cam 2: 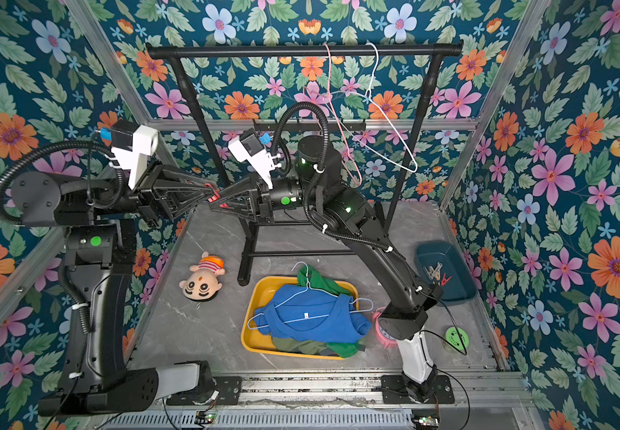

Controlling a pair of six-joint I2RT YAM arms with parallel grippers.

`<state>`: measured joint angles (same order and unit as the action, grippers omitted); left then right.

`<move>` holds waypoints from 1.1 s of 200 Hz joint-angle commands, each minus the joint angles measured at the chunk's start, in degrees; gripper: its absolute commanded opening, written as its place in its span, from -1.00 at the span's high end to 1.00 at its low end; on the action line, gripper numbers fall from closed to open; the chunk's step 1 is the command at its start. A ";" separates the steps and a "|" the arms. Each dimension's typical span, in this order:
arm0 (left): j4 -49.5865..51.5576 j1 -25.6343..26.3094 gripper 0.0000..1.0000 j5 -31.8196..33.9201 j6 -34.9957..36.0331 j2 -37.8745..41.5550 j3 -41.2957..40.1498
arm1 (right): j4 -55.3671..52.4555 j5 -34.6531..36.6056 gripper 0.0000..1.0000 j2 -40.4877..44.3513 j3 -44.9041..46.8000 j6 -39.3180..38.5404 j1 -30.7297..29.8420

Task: Remove the clothespins securing tank tops to the hanger
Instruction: Place the clothespin in the storage box.

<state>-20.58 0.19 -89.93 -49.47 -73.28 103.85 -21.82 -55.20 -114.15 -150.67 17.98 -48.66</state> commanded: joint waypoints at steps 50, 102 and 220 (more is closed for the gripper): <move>-5.30 -0.07 -0.62 -1.47 -2.55 0.19 0.70 | -1.93 2.71 0.92 1.25 0.96 -2.71 0.06; -7.11 -0.79 -0.72 -1.53 -3.79 0.32 1.98 | -7.08 11.28 1.00 15.40 20.31 -9.77 1.39; -7.27 -0.80 -0.73 -2.06 -3.24 0.16 -0.74 | -18.80 32.70 0.99 64.87 83.56 -0.59 30.82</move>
<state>-26.24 -0.54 -90.04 -52.34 -72.90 103.04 -35.29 -30.59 -53.32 -71.05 15.40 -21.37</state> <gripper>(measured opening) 0.865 0.206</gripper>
